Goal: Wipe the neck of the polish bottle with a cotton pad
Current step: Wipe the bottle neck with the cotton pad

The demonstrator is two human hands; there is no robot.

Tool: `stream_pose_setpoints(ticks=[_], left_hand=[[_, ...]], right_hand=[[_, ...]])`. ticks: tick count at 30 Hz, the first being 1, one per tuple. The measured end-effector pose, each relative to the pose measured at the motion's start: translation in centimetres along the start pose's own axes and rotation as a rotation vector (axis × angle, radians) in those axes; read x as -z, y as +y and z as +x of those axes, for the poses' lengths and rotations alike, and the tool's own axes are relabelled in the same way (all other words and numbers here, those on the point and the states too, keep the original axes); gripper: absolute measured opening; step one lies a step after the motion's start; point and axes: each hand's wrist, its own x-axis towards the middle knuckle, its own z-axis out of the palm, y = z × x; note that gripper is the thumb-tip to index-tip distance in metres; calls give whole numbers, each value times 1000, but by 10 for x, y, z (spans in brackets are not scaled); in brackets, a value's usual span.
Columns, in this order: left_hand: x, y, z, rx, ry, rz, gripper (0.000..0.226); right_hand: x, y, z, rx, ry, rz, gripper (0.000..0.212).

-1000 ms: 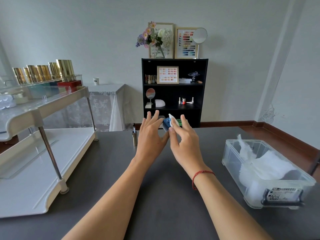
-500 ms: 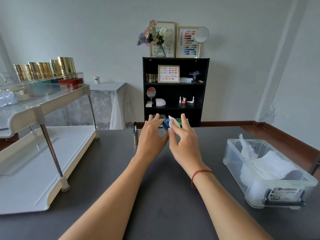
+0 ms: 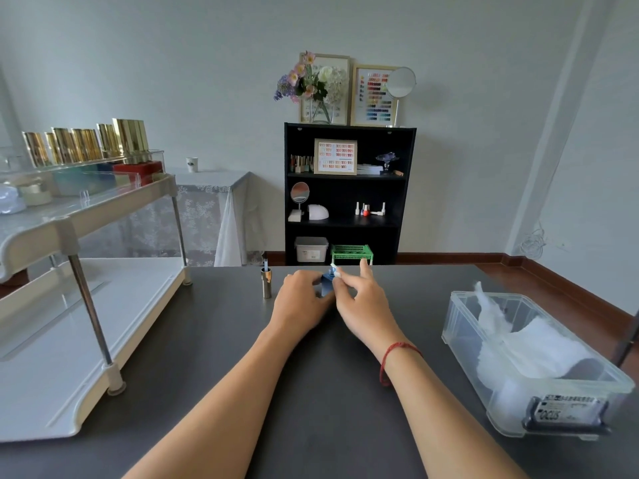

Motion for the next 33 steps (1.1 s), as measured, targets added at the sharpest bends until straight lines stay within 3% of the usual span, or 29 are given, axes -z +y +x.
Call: stream_pose_setpoints(ticks=[5, 9, 13, 16, 22, 29, 33], left_hand=[[4, -1, -3, -18, -9, 4, 18], [6, -7, -2, 25, -69, 27, 42], [5, -8, 1, 83, -242, 152, 62], [5, -8, 3, 55, -280, 155, 54], [5, -10, 4, -6, -164, 114, 36], [6, 0, 7, -284, 258, 106, 25], [4, 4, 4, -332, 303, 113, 24]], right_hand=[[3, 2, 5, -34, -35, 42, 36], [2, 3, 3, -39, -49, 36, 37], [2, 2, 2, -38, -58, 19, 37], [4, 1, 2, -38, -55, 24, 37], [5, -2, -1, -22, -38, 72, 37], [6, -18, -5, 154, 145, 141, 39], [5, -24, -5, 166, 200, 197, 37]])
